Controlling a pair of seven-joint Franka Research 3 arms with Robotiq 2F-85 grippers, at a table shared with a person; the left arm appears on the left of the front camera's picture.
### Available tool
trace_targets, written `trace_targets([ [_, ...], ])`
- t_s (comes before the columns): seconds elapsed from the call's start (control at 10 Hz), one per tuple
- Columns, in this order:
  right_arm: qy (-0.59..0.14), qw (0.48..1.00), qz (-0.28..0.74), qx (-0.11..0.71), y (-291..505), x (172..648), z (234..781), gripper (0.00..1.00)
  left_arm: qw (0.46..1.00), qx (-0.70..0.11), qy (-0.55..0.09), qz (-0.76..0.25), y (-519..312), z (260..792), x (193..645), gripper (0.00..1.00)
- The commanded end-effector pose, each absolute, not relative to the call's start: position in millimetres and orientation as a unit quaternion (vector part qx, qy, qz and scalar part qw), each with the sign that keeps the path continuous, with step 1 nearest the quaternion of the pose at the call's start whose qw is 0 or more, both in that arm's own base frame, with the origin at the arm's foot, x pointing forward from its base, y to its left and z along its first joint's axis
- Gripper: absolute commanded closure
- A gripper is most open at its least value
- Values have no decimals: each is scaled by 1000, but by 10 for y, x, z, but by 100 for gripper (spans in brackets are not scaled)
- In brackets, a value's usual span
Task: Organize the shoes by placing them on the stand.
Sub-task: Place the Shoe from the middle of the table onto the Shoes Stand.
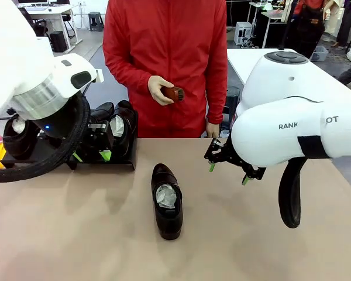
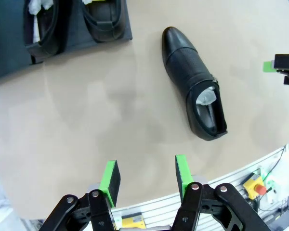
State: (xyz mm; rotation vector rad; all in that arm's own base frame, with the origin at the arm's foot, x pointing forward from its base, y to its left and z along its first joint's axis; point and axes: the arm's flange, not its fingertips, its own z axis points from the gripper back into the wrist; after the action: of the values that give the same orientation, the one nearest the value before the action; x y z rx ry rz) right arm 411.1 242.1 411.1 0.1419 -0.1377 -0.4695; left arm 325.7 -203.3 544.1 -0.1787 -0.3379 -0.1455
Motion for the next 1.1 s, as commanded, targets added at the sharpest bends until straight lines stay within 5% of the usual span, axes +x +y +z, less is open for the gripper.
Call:
trace_targets([
  [0.0,-77,971,-216,72,2448,4078,4183,0,980,-89,-167,-66,-1998,5435,3271,39],
  [0.5,-77,971,-216,72,2448,4078,4183,0,987,-118,-113,3,-2869,4396,3228,39],
  [1.0,-77,971,-216,72,2448,4078,4183,0,987,-129,-91,-1,-3145,3971,3450,39],
])
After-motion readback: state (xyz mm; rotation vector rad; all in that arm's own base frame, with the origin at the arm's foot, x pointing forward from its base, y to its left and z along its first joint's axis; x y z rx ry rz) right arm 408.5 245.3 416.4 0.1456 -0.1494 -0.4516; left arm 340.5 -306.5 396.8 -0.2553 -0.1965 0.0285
